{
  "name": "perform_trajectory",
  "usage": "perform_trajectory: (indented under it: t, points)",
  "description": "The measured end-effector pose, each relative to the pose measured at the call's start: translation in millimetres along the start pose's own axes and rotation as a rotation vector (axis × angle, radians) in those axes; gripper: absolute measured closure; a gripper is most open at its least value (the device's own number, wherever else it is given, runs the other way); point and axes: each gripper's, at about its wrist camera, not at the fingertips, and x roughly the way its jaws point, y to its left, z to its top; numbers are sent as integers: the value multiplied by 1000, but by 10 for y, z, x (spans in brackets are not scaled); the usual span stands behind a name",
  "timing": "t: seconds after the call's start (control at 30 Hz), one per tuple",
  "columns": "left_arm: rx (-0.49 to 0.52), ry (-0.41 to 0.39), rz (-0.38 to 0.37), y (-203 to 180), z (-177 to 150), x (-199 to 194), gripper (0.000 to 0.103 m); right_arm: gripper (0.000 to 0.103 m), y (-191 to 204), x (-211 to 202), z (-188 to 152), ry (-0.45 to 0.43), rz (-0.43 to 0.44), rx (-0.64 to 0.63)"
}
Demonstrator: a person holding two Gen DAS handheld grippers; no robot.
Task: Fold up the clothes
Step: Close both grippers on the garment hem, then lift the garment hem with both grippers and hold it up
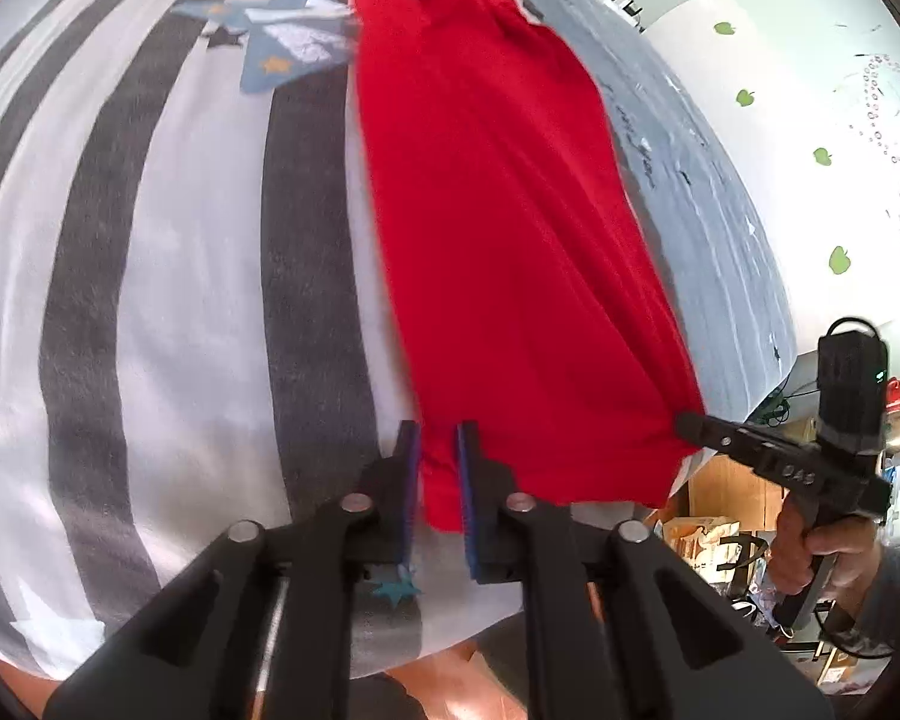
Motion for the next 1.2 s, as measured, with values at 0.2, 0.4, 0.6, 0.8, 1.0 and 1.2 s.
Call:
perform_trajectory:
  t: [0.2,0.4,0.6,0.8,1.0,1.2]
  points:
    - [-23,23,47,94,71,-38,67,90,-50,74,74,-18,8,81]
    - [-55,41,25,123,56,23,51,66,-155,105,154,-25,17,118]
    - [-42,38,-4,111,61,184,49,62,-164,300,224,16,37,120]
    - [-5,58,-36,31,140,307,80,62,-44,436,277,21,99,120]
    - [-46,57,-92,135,172,178,89,97,17,498,341,27,152,137]
    - [-89,-83,-174,27,359,-723,90,98,384,-99,458,-34,253,70]
